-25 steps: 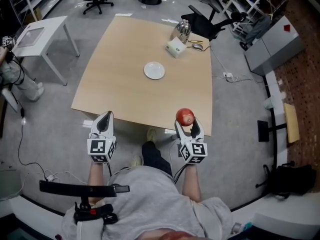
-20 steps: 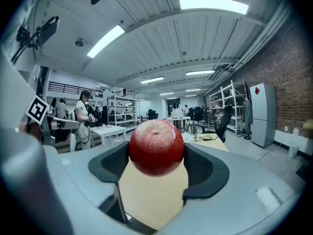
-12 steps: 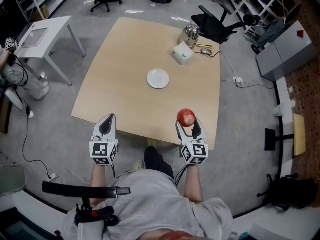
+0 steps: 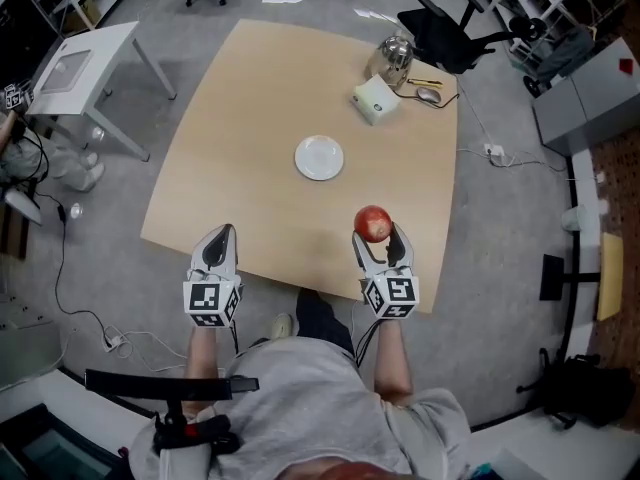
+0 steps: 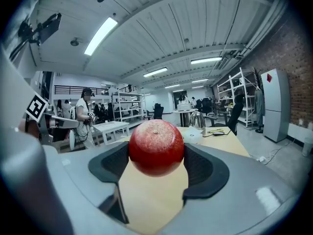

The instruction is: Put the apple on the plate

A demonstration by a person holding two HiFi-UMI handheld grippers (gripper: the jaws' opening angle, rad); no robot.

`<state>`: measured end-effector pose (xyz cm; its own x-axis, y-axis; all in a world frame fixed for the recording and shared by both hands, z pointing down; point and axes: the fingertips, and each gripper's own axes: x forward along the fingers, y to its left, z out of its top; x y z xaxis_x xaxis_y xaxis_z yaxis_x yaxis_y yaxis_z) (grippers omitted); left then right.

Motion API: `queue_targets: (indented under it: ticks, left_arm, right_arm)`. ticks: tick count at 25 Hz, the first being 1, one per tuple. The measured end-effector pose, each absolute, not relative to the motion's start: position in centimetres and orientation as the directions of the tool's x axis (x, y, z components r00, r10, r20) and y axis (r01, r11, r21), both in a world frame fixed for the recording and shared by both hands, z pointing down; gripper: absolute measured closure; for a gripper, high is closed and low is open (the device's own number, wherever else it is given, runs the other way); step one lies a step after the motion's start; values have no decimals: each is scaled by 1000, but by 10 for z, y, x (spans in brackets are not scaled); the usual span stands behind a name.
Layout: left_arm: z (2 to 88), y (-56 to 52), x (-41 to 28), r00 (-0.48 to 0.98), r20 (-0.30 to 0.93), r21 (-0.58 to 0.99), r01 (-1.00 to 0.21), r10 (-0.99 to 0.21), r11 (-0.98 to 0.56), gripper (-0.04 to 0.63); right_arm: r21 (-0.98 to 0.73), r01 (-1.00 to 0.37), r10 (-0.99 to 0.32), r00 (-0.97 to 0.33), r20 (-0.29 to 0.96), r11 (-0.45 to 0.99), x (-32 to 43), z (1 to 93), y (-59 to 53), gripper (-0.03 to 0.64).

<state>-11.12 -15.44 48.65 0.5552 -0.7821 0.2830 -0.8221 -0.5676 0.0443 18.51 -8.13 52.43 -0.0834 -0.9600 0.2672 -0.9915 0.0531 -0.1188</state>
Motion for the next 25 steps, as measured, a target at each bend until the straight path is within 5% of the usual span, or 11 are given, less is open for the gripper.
queue_targets:
  ticks: [25]
  left_arm:
    - [539,-205,-94,442,434,68,-885,-785,-460,577]
  right_arm:
    - [-101,-968,-905,-250,345,229,192,584,-210,260]
